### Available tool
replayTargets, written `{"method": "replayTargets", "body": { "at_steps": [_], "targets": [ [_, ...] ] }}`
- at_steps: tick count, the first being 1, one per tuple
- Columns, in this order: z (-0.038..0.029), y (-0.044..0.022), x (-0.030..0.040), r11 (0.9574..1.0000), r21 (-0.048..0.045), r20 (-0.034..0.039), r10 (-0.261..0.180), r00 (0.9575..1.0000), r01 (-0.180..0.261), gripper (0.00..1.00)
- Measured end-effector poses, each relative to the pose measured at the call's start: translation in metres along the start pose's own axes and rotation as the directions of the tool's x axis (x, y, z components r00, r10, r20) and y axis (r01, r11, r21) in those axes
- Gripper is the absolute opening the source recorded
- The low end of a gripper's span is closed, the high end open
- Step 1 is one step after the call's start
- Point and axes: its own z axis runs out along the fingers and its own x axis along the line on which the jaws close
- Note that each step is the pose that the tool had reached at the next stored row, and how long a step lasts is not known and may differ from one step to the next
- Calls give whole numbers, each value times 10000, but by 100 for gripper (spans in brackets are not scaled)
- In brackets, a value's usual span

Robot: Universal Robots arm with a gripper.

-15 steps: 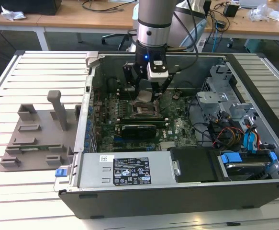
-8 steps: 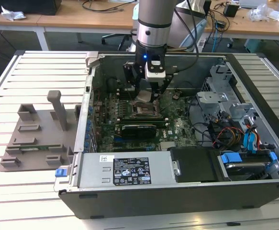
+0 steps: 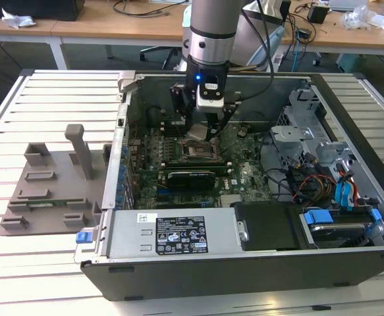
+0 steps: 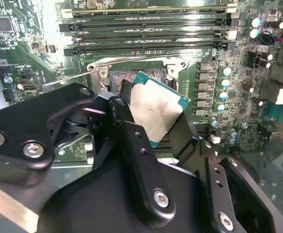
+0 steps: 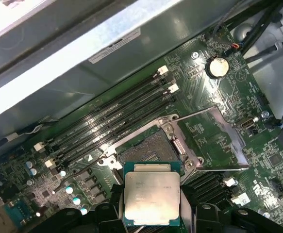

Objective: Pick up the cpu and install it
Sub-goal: 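Place the cpu into insertion slot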

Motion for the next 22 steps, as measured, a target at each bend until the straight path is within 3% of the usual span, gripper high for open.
{"method": "replayTargets", "body": {
  "at_steps": [3,13,16,22],
  "targets": [
    [0,0,0,9993,3,-31,377,9993,-377,55],
    [3,0,0,9953,12,-79,963,9953,-963,55],
    [4,0,0,9923,16,-101,1238,9923,-1238,55],
    [6,0,0,9802,32,-160,1979,9801,-1979,55]
  ]
}}
